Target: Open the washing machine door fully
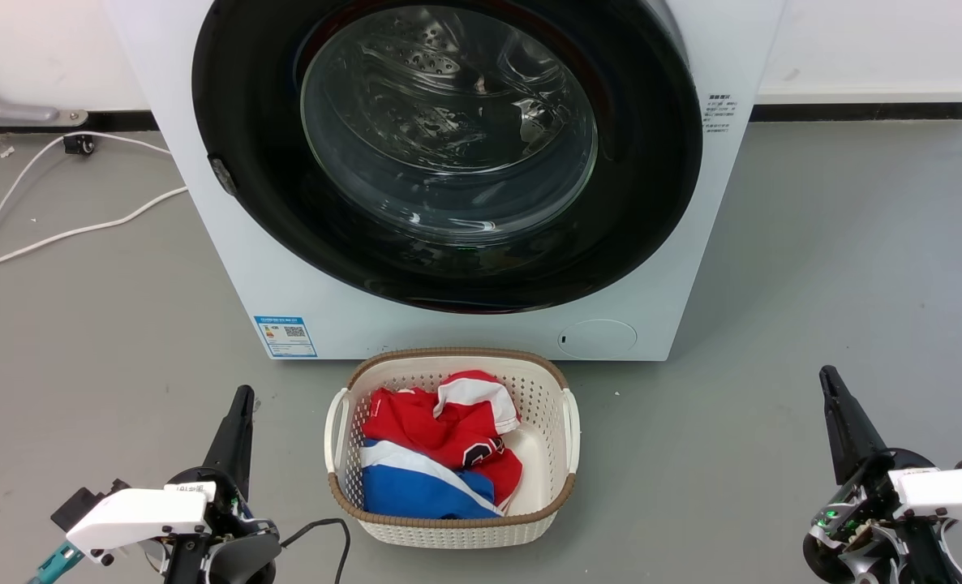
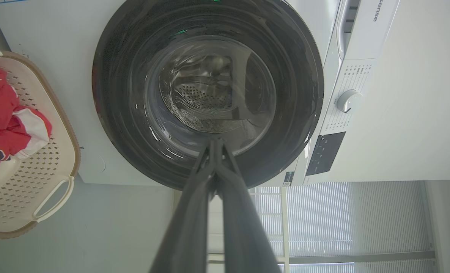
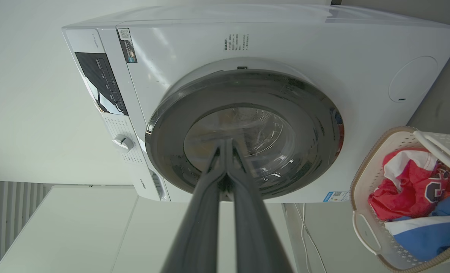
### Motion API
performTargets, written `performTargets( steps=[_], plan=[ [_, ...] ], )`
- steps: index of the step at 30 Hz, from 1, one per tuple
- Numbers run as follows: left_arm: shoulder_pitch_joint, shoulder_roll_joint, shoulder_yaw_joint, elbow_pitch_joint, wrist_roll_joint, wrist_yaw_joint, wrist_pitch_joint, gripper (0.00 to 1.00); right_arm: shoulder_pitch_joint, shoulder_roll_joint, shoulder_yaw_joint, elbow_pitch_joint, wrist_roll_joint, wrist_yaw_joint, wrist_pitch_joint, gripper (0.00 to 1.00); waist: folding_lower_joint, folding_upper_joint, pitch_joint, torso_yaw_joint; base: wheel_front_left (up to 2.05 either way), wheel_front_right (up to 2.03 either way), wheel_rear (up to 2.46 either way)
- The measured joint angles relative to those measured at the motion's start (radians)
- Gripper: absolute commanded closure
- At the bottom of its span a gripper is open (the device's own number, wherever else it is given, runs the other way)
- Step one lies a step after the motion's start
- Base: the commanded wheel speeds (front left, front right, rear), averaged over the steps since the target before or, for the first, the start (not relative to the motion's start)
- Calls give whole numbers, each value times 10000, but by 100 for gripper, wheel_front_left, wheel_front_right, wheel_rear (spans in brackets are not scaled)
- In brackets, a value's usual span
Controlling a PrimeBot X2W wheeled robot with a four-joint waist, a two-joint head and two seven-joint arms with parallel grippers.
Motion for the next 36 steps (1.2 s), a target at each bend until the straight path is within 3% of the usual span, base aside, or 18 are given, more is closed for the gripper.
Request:
performTargets(
  steps=[30,31,36],
  plan=[
    [-2,-31,42,2,73,0,40,100,-20,31,-50,4,-17,0,40,100,0,0,0,0,0,0,0],
    [31,-42,33,71,71,0,38,0,25,33,-44,63,-12,-2,40,0,0,0,-1,0,0,0,0],
    [226,-84,-151,213,71,8,-81,0,277,58,27,165,-13,-4,-67,0,0,0,4,-2,0,0,0]
  ],
)
